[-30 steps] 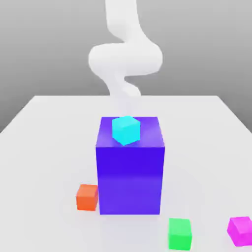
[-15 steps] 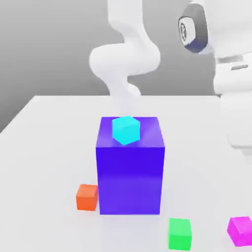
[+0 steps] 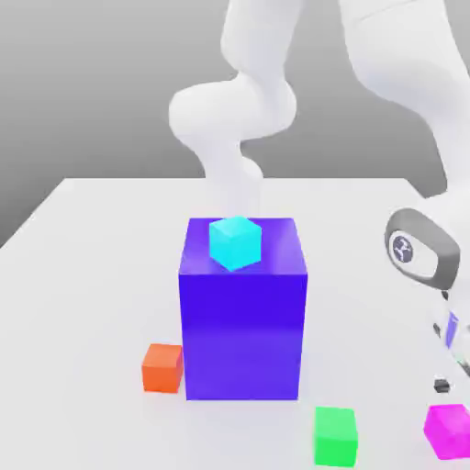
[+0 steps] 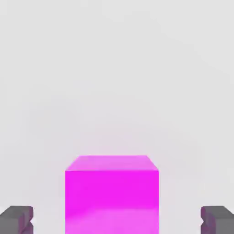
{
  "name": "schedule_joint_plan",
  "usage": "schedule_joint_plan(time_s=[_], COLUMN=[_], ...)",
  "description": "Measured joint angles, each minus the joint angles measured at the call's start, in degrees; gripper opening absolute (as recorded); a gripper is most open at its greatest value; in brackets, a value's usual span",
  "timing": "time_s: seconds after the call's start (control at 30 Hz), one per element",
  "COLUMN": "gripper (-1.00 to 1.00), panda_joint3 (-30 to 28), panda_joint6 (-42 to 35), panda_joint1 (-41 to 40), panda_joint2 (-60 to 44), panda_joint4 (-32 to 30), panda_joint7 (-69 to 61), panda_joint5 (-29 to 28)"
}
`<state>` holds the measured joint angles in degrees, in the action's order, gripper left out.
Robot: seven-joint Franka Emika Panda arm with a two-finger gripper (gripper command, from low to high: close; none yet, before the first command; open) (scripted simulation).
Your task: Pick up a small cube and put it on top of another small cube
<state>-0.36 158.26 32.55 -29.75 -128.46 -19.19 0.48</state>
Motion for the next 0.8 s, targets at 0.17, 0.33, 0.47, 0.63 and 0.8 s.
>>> schedule_joint_plan(time_s=[0.17, 0.33, 0.47, 0.63, 0.8], gripper=[-1.0, -1.0, -1.0, -1.0, 1.0], panda_joint3=[0.03, -0.19, -2.97, -6.09, -5.25], panda_joint6=[0.48, -5.64, -8.23, -7.08, -0.93], panda_joint1=[-0.02, 0.05, -4.9, -9.64, -10.7], panda_joint2=[-0.79, 7.14, 15.31, 19.32, 13.01], panda_joint4=[0.16, -1.63, -7.06, -12.37, -12.35], panda_joint7=[-0.01, -0.07, -6.58, -14.7, -16.45], panda_joint5=[0.0, -0.12, 0.11, 1.89, 3.75])
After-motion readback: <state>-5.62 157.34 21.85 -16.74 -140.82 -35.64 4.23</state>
